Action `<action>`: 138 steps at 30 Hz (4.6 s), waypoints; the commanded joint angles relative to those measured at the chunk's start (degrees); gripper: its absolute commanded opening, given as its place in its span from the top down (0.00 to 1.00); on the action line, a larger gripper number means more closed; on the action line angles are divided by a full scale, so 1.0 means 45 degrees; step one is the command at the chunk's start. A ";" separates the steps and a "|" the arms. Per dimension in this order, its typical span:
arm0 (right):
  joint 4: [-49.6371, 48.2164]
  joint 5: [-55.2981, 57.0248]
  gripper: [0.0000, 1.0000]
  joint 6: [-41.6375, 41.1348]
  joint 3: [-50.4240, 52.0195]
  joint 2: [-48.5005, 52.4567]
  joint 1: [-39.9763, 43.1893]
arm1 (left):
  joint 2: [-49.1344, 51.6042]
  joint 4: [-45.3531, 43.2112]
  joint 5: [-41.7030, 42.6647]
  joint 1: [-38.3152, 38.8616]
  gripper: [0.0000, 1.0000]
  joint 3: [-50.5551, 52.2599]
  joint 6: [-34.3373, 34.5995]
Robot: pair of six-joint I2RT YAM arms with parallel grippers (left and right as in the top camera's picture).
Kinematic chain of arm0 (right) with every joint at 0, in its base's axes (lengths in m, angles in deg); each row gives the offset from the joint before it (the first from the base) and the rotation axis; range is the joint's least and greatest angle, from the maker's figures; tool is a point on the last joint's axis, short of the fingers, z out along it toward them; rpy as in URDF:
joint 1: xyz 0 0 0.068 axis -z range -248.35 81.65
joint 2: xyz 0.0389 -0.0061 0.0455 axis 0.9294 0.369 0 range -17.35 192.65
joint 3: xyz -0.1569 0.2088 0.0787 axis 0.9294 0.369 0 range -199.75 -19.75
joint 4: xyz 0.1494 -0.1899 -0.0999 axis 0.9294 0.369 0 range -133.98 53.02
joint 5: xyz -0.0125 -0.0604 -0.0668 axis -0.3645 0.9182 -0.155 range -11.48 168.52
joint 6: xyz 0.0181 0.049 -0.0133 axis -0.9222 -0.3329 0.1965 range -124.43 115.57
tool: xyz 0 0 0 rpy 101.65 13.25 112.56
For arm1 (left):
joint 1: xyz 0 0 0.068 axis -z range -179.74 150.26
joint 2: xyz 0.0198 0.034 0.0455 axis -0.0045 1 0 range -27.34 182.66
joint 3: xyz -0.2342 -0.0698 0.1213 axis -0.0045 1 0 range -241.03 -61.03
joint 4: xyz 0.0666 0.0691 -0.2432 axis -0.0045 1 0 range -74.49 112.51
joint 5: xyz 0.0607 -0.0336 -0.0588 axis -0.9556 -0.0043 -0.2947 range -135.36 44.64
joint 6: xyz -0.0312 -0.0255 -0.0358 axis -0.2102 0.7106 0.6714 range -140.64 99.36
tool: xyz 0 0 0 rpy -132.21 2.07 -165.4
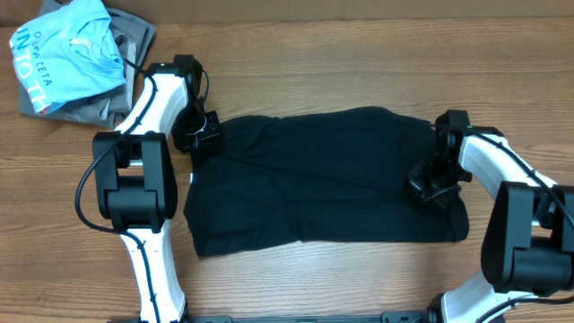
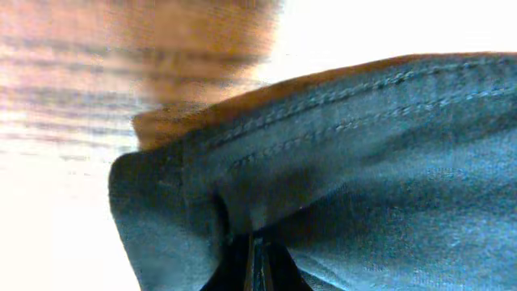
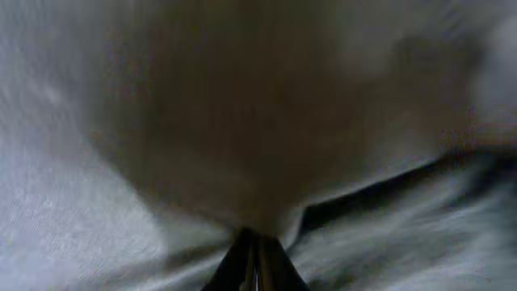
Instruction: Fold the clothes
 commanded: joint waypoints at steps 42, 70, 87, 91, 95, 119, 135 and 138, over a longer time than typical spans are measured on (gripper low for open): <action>-0.1059 0.0792 0.20 0.1190 -0.3177 -0.0418 0.0044 | 0.0544 -0.3954 -0.0899 0.2890 0.44 -0.1545 -0.6883; -0.3609 0.0364 0.96 0.0942 -0.0646 0.1778 0.0039 | 0.0544 -0.4507 -0.1180 0.2875 0.84 -0.2093 -0.6494; -0.3536 0.0811 0.96 0.0709 -0.0588 0.1919 0.0039 | 0.0243 -0.3842 -0.2205 0.1870 0.96 -0.4469 -0.5693; -0.3536 0.0894 0.96 0.0709 -0.0588 0.1919 0.0039 | 0.0223 -0.3449 -0.2278 0.1549 0.95 -0.5479 -0.5639; -0.3531 0.0894 0.96 0.0709 -0.0583 0.1919 0.0039 | 0.0223 -0.3138 -0.2963 0.1253 0.80 -0.5644 -0.5629; -0.3526 0.0447 0.96 0.0709 -0.0583 0.1919 0.0039 | 0.2021 -0.4979 0.1234 0.1044 0.10 -0.5639 -0.6955; -0.3201 0.0471 0.96 0.0714 -0.0627 0.1909 0.0039 | 0.3133 -0.5372 0.0529 0.0908 0.96 -0.5644 -0.6975; -0.2977 0.0612 0.96 0.0709 -0.0869 0.1885 0.0068 | 0.3104 -0.5168 -0.0568 0.0874 0.96 -0.5819 -0.6824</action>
